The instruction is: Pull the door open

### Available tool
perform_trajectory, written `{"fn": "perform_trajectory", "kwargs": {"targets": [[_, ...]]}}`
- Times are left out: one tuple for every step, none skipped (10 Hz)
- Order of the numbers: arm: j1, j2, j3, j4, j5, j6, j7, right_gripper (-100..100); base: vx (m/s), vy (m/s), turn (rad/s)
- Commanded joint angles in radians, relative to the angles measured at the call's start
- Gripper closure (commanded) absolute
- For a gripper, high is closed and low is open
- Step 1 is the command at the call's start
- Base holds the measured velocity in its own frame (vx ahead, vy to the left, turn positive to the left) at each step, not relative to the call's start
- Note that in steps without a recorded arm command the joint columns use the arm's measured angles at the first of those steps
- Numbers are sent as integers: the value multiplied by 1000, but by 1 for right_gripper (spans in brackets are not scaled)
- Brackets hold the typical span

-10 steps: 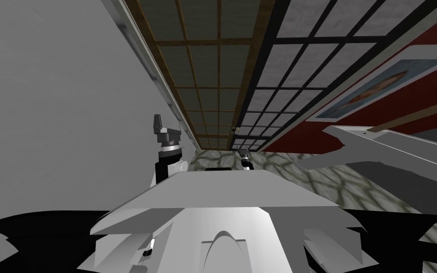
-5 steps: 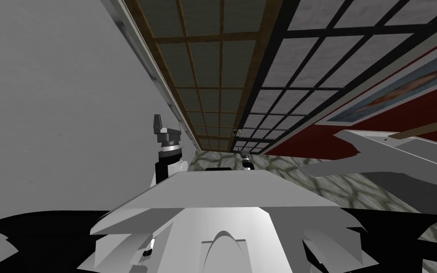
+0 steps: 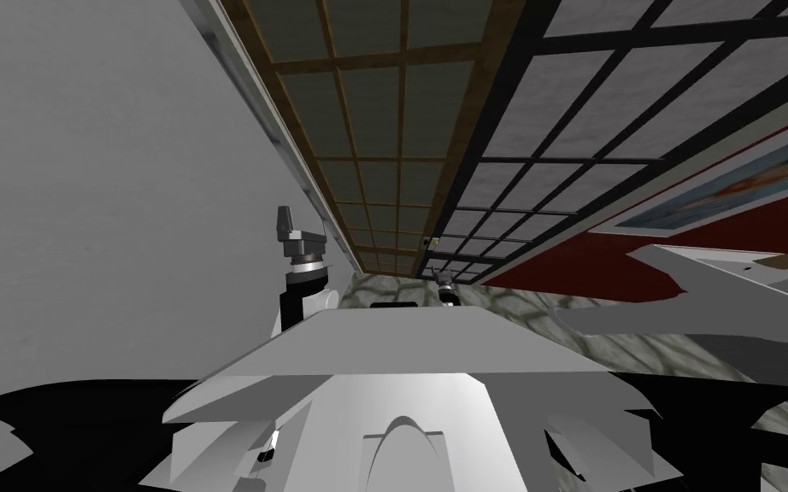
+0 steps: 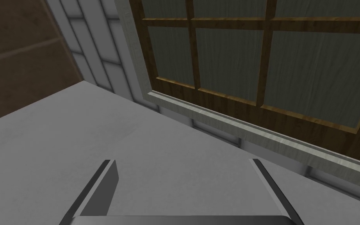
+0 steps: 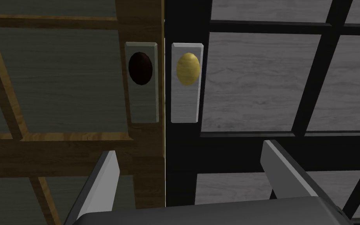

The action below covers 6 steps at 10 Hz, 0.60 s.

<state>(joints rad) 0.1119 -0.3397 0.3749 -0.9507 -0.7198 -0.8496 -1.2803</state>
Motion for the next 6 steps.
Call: {"fn": "perform_trajectory", "kwargs": {"targets": [[-13, -10, 9, 38, -17, -17, -37, -100, 123, -48, 68], [-18, -13, 13, 51, -23, -22, -49, -100, 131, -39, 78], [-23, -15, 15, 62, -28, -27, -60, -100, 96, -31, 54], [-27, -18, 17, 71, -33, -30, -68, -100, 69, -22, 38], [-34, -22, 22, 89, -42, -37, -85, -100, 88, -29, 55], [-42, -26, 26, 107, -50, -44, -102, -100, 112, -51, 84]]}}
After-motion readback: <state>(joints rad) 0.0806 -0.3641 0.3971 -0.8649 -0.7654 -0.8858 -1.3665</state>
